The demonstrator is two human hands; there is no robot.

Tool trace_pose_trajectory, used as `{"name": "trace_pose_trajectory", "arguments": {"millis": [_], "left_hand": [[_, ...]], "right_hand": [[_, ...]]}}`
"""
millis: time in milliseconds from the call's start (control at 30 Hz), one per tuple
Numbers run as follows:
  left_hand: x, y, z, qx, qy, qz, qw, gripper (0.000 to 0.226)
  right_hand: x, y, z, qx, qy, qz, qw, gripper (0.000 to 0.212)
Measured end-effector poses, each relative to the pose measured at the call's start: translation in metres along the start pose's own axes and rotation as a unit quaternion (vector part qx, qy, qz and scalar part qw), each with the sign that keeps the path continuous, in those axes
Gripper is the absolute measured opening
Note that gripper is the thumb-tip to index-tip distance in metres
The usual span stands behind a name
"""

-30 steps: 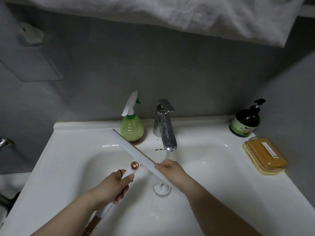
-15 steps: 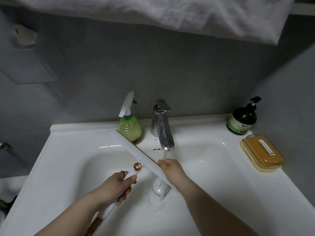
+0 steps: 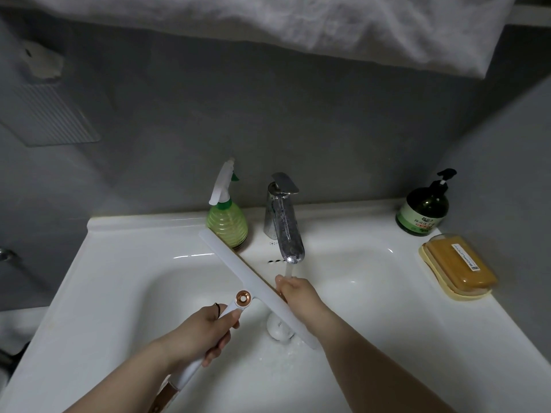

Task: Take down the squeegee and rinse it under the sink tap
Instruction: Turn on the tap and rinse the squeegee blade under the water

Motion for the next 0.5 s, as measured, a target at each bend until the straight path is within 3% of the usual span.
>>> {"name": "trace_pose_trajectory", "arguments": {"millis": [133,333,500], "left_hand": [[-0.001,0.003,0.003,-0.007,-0.004,0.002,1.000,0.033],[-0.001,0.006,0.011,-0.010,-0.015,0.011,1.000,0.029],[0.003,0.006,0.002,0.020,0.053,0.011,0.998,0.039]], "right_hand": [[0.001,0.004,0.004,-0.040,-0.017,0.000,0.999,0.030],[-0.015,0.007,0.006,-0.056,-0.009,-0.052,0.997,0.036],[-0.018,0.009,0.009,-0.059,-0.017,-0.053,0.997,0.025]]}}
Point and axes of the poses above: each hand's wrist, its own y-axis away from the middle knuckle, its own z-axis out of the palm, x = y × z, the point moved 10 cm from there along -y, towards the middle knuckle, and after that the axes turned 13 degrees about y, right-handed, at the moved point
